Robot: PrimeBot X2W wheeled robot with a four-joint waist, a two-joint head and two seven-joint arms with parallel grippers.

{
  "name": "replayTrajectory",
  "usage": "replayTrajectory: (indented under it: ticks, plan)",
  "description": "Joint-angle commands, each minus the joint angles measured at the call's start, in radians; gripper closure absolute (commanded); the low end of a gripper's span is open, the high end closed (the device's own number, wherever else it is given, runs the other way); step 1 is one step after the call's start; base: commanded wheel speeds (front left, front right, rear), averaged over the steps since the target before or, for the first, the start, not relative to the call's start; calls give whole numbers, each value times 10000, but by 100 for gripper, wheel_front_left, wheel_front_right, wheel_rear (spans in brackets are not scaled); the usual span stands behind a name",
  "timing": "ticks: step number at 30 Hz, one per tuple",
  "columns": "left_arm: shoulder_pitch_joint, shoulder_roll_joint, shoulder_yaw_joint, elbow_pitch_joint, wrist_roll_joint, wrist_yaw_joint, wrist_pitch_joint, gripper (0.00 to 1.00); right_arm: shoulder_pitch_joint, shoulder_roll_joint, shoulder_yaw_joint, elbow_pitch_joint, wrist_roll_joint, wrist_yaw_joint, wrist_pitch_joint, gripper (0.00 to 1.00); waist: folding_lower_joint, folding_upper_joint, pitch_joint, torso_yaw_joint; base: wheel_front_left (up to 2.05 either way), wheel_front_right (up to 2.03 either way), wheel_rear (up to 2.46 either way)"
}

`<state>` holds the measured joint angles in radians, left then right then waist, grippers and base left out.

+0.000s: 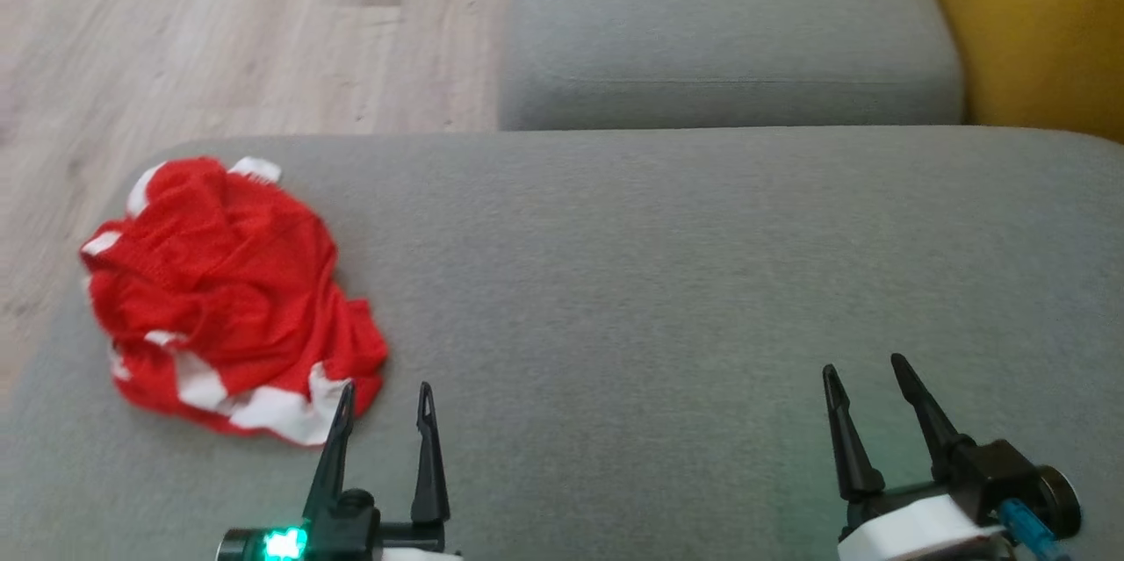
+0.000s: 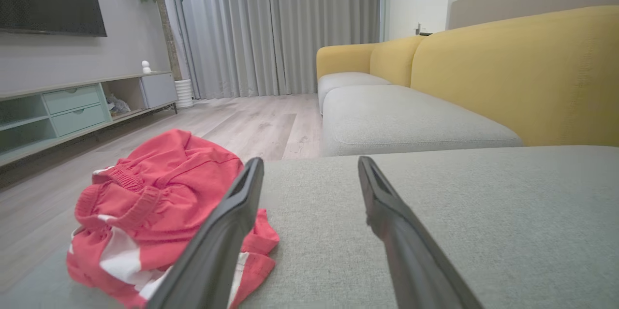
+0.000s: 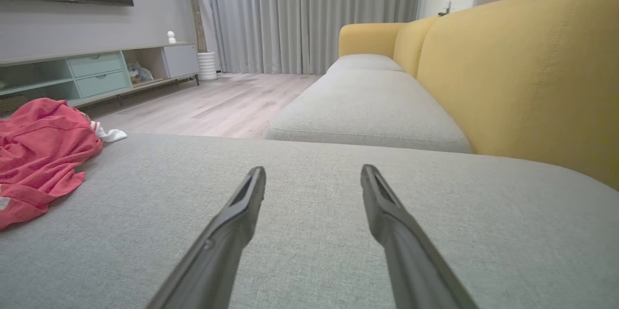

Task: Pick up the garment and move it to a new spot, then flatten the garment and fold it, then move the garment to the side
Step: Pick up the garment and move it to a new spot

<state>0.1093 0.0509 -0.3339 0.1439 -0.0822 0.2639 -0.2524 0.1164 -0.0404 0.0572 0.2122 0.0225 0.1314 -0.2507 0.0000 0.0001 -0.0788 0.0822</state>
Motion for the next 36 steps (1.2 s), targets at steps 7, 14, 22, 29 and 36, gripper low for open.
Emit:
replayTrajectory:
  ticks: [7, 14, 22, 29, 36]
  plan:
    - [-585, -7, 345, -175, 110, 76, -93, 0, -263, -99, 155, -121, 178, -7, -111, 0, 0, -1, 194, 1856, 0, 0, 0]
    - [-561, -7, 642, -165, 317, 12, -93, 0, -257, -99, 139, -107, 319, -7, -111, 0, 0, -1, 171, 3607, 0, 0, 0]
    - [-522, -3, 1248, -742, 423, 623, -93, 0, -948, -99, 484, 109, 138, -7, -111, 0, 0, -1, 844, 4247, 0, 0, 0]
    - [-571, -4, 1731, -1132, 313, 793, -93, 0, -1074, -99, 480, 237, -175, -7, -111, 0, 0, -1, 1181, 4494, 0, 0, 0]
    - [-1761, 38, 2464, -911, -255, 177, -93, 0, -874, -102, -87, 108, -986, -7, -111, 0, 0, -1, 1965, 4591, 0, 0, 0]
